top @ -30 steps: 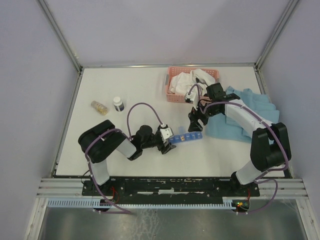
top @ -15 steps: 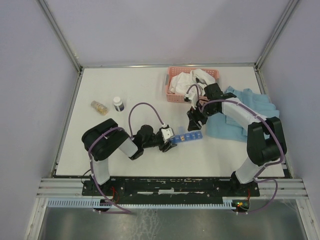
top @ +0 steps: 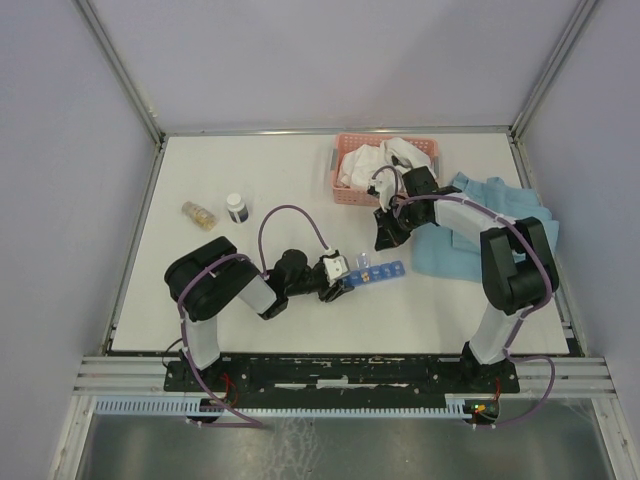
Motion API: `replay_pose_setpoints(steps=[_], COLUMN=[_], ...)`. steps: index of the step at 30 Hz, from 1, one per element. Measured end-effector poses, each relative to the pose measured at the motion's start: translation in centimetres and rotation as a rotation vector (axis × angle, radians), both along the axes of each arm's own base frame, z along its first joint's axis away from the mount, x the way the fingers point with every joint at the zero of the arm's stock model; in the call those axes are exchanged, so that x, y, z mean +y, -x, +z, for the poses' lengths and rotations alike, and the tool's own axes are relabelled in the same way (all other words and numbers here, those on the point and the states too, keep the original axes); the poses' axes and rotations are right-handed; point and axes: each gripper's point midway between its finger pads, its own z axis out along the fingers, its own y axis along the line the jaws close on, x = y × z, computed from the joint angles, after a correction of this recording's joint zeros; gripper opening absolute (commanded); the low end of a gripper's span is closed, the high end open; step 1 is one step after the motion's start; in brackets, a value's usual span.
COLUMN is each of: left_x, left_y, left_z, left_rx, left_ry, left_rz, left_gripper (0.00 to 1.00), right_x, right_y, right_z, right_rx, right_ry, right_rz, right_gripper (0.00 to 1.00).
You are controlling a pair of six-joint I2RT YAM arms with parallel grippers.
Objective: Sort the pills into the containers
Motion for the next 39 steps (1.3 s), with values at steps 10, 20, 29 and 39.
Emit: replay_pose_setpoints(steps=[10,20,29,39], left_x=[-0.1,0.1,0.1,0.1], left_y=[0.2,0.5,0.4,0.4], left_z=[0.0,-0.1,-0.1,-0.1], left_rx=[-0.014,0.002,0.007,0.017], left_ry=[-0.003,0.002,0.002,0.003], left_rz=[-0.027,-0.059,-0.060,-0.059], left_gripper=[0.43,0.41,0.40,0.40], right_x=[1.0,3.2,3.2,2.8], right_y=[0.5,1.6,3.2,5.6], right_z=[-1.9,-0.8,1.1,0.8], right_rx=[0.090,0.125,0.143,0.196], right_ry=[-0.014,-0.071,-0.101,-0.054], right_rz=[-0.024,0.074,0.203,0.292], right_gripper=[0.09,0.07,0.05,0.05])
